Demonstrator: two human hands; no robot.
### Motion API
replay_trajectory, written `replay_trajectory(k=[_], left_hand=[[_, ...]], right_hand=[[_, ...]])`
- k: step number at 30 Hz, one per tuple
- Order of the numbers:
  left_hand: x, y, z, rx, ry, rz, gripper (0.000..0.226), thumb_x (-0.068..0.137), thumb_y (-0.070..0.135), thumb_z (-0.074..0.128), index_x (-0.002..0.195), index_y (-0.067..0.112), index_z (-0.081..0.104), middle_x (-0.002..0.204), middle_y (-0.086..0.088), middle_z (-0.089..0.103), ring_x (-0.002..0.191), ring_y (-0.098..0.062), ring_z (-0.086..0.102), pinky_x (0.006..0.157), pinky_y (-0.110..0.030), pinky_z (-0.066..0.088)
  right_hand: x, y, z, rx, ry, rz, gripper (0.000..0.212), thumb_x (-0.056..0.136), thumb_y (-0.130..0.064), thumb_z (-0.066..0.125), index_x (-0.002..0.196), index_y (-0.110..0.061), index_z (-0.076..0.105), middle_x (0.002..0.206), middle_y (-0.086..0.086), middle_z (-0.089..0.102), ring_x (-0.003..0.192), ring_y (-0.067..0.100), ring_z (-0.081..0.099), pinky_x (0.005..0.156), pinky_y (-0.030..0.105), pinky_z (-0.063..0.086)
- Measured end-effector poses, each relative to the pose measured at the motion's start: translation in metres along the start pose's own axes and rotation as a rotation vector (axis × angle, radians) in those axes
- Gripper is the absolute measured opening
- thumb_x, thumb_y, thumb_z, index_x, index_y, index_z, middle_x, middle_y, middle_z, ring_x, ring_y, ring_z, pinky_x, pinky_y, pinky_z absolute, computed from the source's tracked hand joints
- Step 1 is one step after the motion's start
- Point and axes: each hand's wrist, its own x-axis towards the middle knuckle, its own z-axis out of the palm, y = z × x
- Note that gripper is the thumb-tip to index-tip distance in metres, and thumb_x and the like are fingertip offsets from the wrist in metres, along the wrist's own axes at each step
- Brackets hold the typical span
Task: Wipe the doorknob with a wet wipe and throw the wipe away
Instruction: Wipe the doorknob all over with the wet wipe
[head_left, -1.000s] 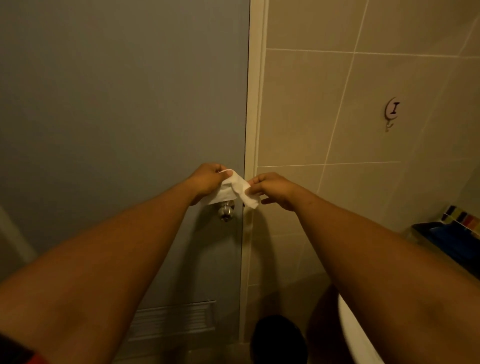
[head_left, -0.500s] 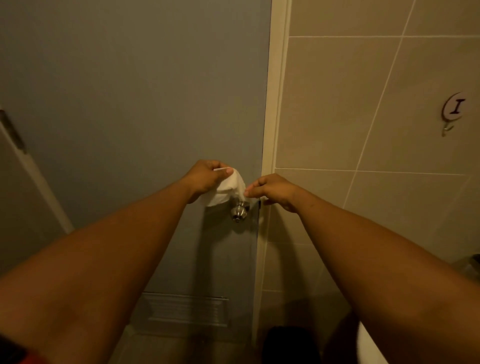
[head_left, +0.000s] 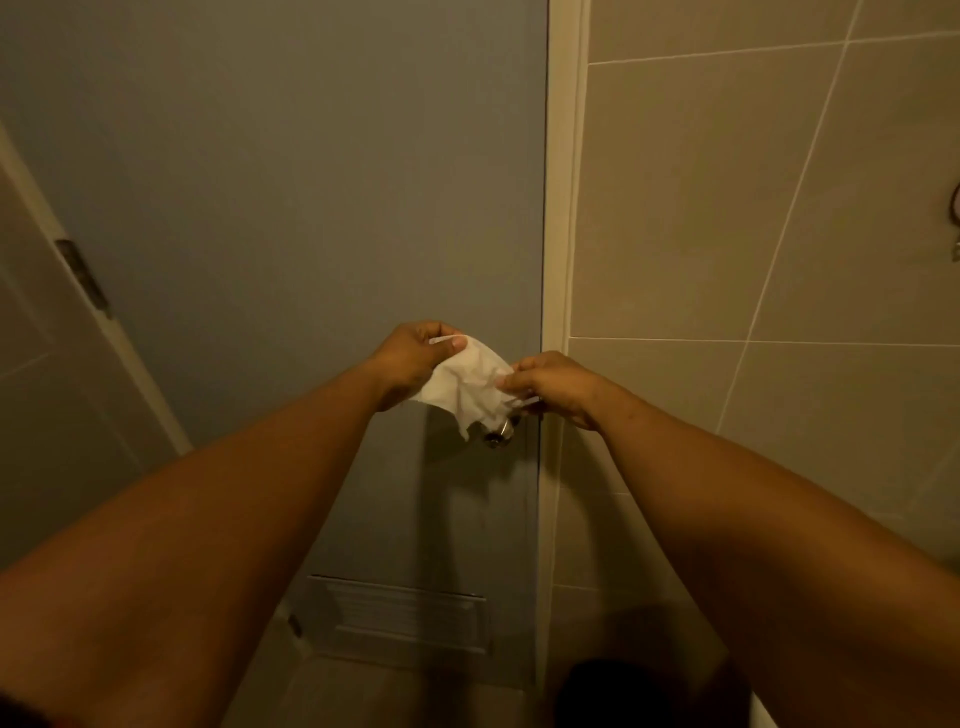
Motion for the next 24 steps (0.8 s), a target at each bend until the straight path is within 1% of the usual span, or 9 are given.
replay_trajectory(k=[3, 6, 8, 10, 14, 16, 18, 21, 24], left_hand=[[0.000, -0.004, 0.002, 0.055, 0.059, -0.019, 0.020, 0.094, 0.031, 0.058, 0.100, 0.015, 0.068, 0.092, -0.007, 0.069, 0.079, -0.023, 0.066, 0.064, -0.031, 0.057], [-0.001, -0.010, 0.015, 0.074, 0.106, -0.028, 0.024, 0.092, 0.035, 0.059, 0.098, 0.014, 0.069, 0.088, -0.005, 0.069, 0.078, -0.022, 0.065, 0.063, -0.029, 0.056], [-0.002, -0.014, 0.028, 0.085, 0.161, -0.026, 0.025, 0.092, 0.036, 0.059, 0.096, 0.013, 0.069, 0.084, -0.004, 0.065, 0.071, -0.016, 0.060, 0.056, -0.024, 0.048], [-0.002, -0.020, 0.039, 0.072, 0.219, -0.035, 0.028, 0.091, 0.036, 0.061, 0.098, 0.010, 0.070, 0.082, -0.003, 0.063, 0.067, -0.011, 0.056, 0.055, -0.023, 0.044], [0.000, -0.037, 0.049, 0.027, 0.296, -0.050, 0.029, 0.088, 0.034, 0.065, 0.088, 0.005, 0.071, 0.080, -0.007, 0.062, 0.068, -0.015, 0.055, 0.055, -0.023, 0.041], [0.002, -0.047, 0.049, 0.039, 0.309, -0.070, 0.030, 0.087, 0.035, 0.066, 0.077, 0.006, 0.067, 0.073, -0.008, 0.057, 0.064, -0.014, 0.051, 0.053, -0.024, 0.039], [0.008, -0.059, 0.048, 0.039, 0.304, -0.103, 0.033, 0.086, 0.037, 0.067, 0.075, 0.006, 0.066, 0.073, -0.008, 0.058, 0.063, -0.015, 0.052, 0.056, -0.026, 0.041], [0.018, -0.075, 0.049, 0.039, 0.268, -0.143, 0.041, 0.085, 0.042, 0.067, 0.089, 0.002, 0.072, 0.083, -0.009, 0.066, 0.078, -0.020, 0.060, 0.069, -0.030, 0.044], [0.031, -0.090, 0.052, 0.039, 0.234, -0.166, 0.041, 0.086, 0.043, 0.065, 0.095, 0.004, 0.071, 0.090, -0.009, 0.067, 0.085, -0.021, 0.061, 0.072, -0.032, 0.043]], right_hand=[[0.000, 0.007, -0.010, 0.180, 0.047, 0.014, 0.017, 0.091, -0.019, 0.062, 0.103, -0.007, 0.065, 0.107, 0.013, 0.068, 0.097, 0.026, 0.067, 0.078, 0.032, 0.058], [0.000, 0.014, -0.016, 0.250, 0.135, -0.002, 0.020, 0.093, -0.017, 0.061, 0.110, -0.006, 0.063, 0.110, 0.015, 0.067, 0.099, 0.028, 0.066, 0.087, 0.044, 0.058], [-0.001, 0.019, -0.015, 0.208, 0.228, -0.017, 0.023, 0.094, -0.018, 0.059, 0.114, -0.006, 0.063, 0.110, 0.016, 0.067, 0.095, 0.030, 0.066, 0.080, 0.043, 0.059], [-0.002, 0.023, -0.011, 0.198, 0.299, -0.015, 0.026, 0.096, -0.019, 0.057, 0.118, -0.006, 0.062, 0.112, 0.018, 0.066, 0.096, 0.032, 0.065, 0.066, 0.037, 0.060], [-0.002, 0.035, -0.001, 0.127, 0.387, 0.011, 0.032, 0.099, -0.024, 0.052, 0.122, -0.003, 0.060, 0.109, 0.016, 0.064, 0.087, 0.028, 0.064, 0.047, 0.026, 0.051], [0.002, 0.041, 0.003, 0.102, 0.412, 0.028, 0.035, 0.099, -0.026, 0.052, 0.124, -0.003, 0.060, 0.111, 0.015, 0.063, 0.090, 0.029, 0.063, 0.048, 0.027, 0.052], [0.005, 0.047, 0.007, 0.110, 0.427, 0.052, 0.034, 0.098, -0.025, 0.053, 0.123, -0.003, 0.059, 0.113, 0.015, 0.062, 0.093, 0.029, 0.062, 0.054, 0.029, 0.056], [0.014, 0.059, 0.013, 0.103, 0.468, 0.088, 0.034, 0.098, -0.025, 0.054, 0.122, -0.002, 0.060, 0.115, 0.017, 0.063, 0.091, 0.028, 0.062, 0.056, 0.029, 0.056], [0.026, 0.071, 0.017, 0.064, 0.502, 0.133, 0.035, 0.097, -0.026, 0.054, 0.123, -0.003, 0.060, 0.116, 0.016, 0.064, 0.091, 0.028, 0.062, 0.056, 0.030, 0.057]])
